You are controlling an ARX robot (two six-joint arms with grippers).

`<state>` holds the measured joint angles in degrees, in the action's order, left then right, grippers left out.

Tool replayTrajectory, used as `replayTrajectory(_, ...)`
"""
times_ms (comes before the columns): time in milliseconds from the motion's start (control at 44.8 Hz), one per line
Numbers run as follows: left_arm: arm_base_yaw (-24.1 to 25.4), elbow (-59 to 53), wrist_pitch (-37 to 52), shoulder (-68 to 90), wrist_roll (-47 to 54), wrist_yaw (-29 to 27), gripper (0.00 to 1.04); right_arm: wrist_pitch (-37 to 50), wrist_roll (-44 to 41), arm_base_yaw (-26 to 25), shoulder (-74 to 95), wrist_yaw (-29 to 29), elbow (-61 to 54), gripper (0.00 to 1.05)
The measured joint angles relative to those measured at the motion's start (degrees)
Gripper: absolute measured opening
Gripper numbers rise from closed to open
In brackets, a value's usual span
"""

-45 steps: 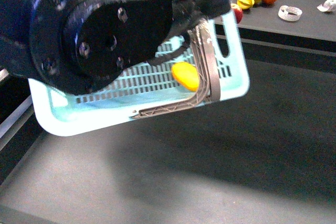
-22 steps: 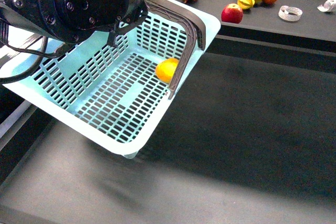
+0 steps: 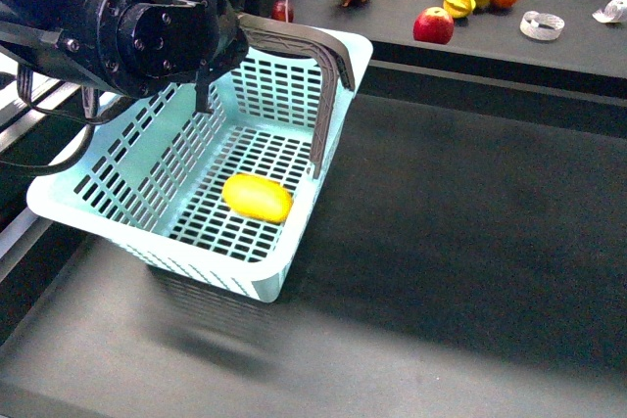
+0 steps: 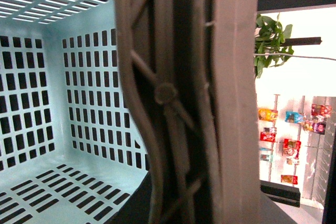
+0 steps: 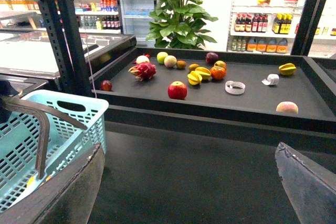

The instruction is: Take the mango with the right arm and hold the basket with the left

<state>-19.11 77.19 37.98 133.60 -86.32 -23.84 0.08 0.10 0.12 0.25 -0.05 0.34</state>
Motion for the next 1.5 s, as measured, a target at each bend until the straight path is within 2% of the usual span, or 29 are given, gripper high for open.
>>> replayTrajectory(45, 0.0, 1.0, -1.3, 0.9, -0.4, 0.1, 0.15, 0.0, 0.0, 0.0, 0.0, 0.0, 0.0, 0.97)
replayTrajectory(112, 0.0, 2.0, -2.4, 1.4, -0.9, 0.4, 0.22, 0.0, 0.0, 0.0, 0.0, 0.0, 0.0, 0.97)
replayTrajectory(246, -0.4, 2.8, -5.0, 1.3, -1.8, -0.8, 0.51, 0.0, 0.0, 0.0, 0.0, 0.0, 0.0, 0.97)
replayTrajectory(335, -0.6, 1.5, -5.5, 0.4, -1.8, -1.6, 0.64, 0.0, 0.0, 0.0, 0.0, 0.0, 0.0, 0.97)
replayTrajectory(402, -0.8, -0.4, -5.8, -1.4, -1.7, -2.2, 0.75, 0.0, 0.0, 0.0, 0.0, 0.0, 0.0, 0.97)
replayTrajectory(514, -0.8, -6.7, -5.8, -8.8, 0.1, -3.7, 0.98, 0.0, 0.0, 0.0, 0.0, 0.0, 0.0, 0.97)
replayTrajectory(826, -0.4, -26.3, 1.1, -26.9, 7.9, -6.7, 0.96, 0.0, 0.0, 0.0, 0.0, 0.0, 0.0, 0.97)
replayTrajectory(1050, 3.6, -42.9, 2.6, -43.8, 15.2, -10.3, 0.96, 0.0, 0.0, 0.0, 0.0, 0.0, 0.0, 0.97)
replayTrajectory(1363, 4.0, -44.1, 1.8, -46.0, 18.4, -10.1, 0.96, 0.0, 0.0, 0.0, 0.0, 0.0, 0.0, 0.97)
replayTrajectory(1407, 4.5, -44.8, 3.8, -45.7, 21.2, -7.3, 0.94, 0.0, 0.0, 0.0, 0.0, 0.0, 0.0, 0.97)
replayTrajectory(1497, 6.6, -50.1, 17.6, -45.5, 37.8, 5.9, 0.8, 0.0, 0.0, 0.0, 0.0, 0.0, 0.0, 0.97)
